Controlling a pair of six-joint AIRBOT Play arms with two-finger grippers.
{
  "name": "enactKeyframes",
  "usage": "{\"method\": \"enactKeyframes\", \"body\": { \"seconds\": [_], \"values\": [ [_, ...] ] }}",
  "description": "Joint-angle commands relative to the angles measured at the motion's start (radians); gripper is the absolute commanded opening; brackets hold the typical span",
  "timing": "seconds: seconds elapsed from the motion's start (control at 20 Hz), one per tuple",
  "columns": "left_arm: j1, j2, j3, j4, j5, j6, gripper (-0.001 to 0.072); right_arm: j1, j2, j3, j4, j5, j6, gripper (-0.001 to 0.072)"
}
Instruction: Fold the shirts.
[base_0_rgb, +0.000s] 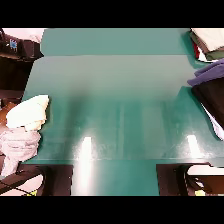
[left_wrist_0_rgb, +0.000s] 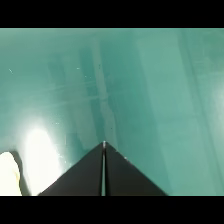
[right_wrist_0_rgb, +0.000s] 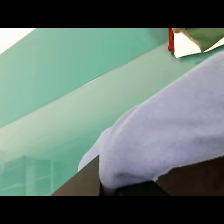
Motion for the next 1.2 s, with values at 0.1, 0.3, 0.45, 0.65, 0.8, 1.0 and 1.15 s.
{"method": "enactKeyframes", "body": {
  "seconds": [0.1,0.3,0.45,0.65,0.8,1.0,1.15],
  "values": [
    [0.001,-0.001,0.0,0.0,0.0,0.004,0.0023,-0.034,0.077,-0.018,-0.156,0.064,0.042,0.0016],
    [0.001,-0.001,0.0,0.0,0.0,0.012,0.0023,-0.035,0.16,-0.158,-0.354,0.072,0.077,0.0017],
    [0.001,0.0,0.0,0.0,-0.001,0.012,0.0023,-0.065,0.215,-0.282,-0.464,0.077,0.116,0.0017],
    [0.001,-0.001,0.0,0.0,-0.001,0.037,0.0023,-0.156,0.266,-0.412,-0.558,0.094,0.143,0.0025],
    [0.001,0.0,0.0,0.0,0.0,0.038,0.0023,-0.243,0.296,-0.511,-0.567,0.096,0.146,0.0431],
    [0.001,-0.001,0.0,0.0,0.0,0.037,0.0023,-0.329,0.335,-0.616,-0.511,0.092,0.153,0.0446],
    [0.001,0.0,0.0,0.0,0.009,0.037,0.0023,-0.31,0.362,-0.631,-0.267,0.061,0.152,0.0445]
  ]
}}
